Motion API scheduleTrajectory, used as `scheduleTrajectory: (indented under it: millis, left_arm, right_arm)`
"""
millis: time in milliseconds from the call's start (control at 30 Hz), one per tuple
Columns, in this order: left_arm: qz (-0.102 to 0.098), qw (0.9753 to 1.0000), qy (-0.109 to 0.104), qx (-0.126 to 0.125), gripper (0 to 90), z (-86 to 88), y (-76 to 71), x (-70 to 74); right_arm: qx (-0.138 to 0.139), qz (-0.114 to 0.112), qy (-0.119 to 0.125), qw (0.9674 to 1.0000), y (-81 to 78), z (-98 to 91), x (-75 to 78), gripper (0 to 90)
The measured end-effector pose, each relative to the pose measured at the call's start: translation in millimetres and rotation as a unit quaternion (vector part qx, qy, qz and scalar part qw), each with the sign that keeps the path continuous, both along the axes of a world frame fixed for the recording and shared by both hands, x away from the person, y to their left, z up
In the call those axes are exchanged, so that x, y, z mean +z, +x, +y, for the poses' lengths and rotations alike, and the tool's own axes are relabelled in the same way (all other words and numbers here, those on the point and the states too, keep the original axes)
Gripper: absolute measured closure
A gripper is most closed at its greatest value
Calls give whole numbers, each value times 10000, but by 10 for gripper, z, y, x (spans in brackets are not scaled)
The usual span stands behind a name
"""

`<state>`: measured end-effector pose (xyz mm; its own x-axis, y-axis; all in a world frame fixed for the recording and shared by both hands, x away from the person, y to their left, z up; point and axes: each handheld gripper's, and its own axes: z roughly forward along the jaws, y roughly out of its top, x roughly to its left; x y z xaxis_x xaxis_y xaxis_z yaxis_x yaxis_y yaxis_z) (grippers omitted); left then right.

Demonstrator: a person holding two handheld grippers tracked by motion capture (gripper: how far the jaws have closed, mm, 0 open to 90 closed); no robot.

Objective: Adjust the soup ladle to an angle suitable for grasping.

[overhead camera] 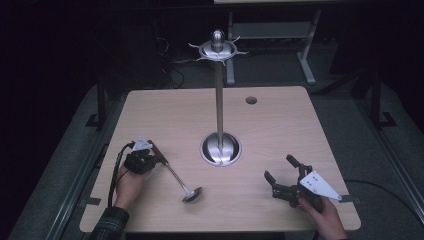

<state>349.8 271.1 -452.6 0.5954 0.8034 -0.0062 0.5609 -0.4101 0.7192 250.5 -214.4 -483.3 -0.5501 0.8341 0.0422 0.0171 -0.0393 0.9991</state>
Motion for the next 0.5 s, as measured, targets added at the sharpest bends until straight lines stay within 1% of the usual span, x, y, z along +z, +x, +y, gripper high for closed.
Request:
scheduleTrajectory:
  millis: [67,133,333,400,500]
  left_arm:
    - [-8,10000,-31,16,899,-17,12,-5]
    - [-21,10000,21,0,899,-23,30,-17]
    - [11,10000,-5,-11,899,-41,63,-36]
    - [64,10000,-1,-4,899,-59,70,-36]
    - [43,10000,8,-45,899,-104,94,-32]
  right_arm:
    - [2,8,2,10000,-2,1,0,63]
    - [1,8,5,10000,-1,1,0,63]
    - [0,6,2,10000,-2,2,0,63]
    - [-1,5,4,10000,-2,2,0,63]
    - [2,8,4,10000,-1,1,0,63]
